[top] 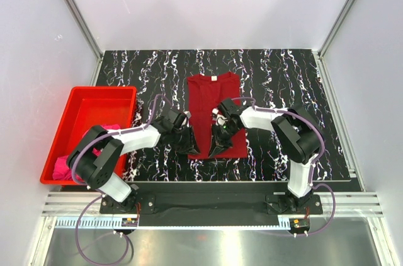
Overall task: Fold and stack the t-shirts
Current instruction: Fold the tshirt
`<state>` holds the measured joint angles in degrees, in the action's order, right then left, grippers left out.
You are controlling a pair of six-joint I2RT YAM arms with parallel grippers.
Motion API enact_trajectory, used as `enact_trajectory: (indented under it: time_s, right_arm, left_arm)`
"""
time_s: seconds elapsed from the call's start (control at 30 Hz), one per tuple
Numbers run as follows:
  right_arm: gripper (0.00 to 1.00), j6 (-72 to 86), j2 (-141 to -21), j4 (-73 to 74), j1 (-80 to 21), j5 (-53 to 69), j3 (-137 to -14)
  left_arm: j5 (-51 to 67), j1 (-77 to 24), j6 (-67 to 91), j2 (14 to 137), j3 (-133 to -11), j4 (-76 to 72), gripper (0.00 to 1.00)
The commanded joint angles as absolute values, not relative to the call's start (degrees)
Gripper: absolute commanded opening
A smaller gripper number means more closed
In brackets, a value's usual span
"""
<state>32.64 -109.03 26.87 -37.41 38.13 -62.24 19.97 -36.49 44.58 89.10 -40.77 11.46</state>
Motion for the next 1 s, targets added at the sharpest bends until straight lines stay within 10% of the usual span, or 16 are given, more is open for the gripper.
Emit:
enact_trajectory:
  time_s: [0.0,0.97]
  right_arm:
    - [0.12,29.71,-109.60,29.53,-37.18,31.93,-60.91]
    - [0.22,27.51,-92.12,35.68,-17.49,28.39,-44.21]
  left_arm:
    - [18.55,-36.74,44.21,90.97,-39.03,12.48,0.31]
    - [11.60,-36.56,36.83,85.88,-37.35,22.84,0.43]
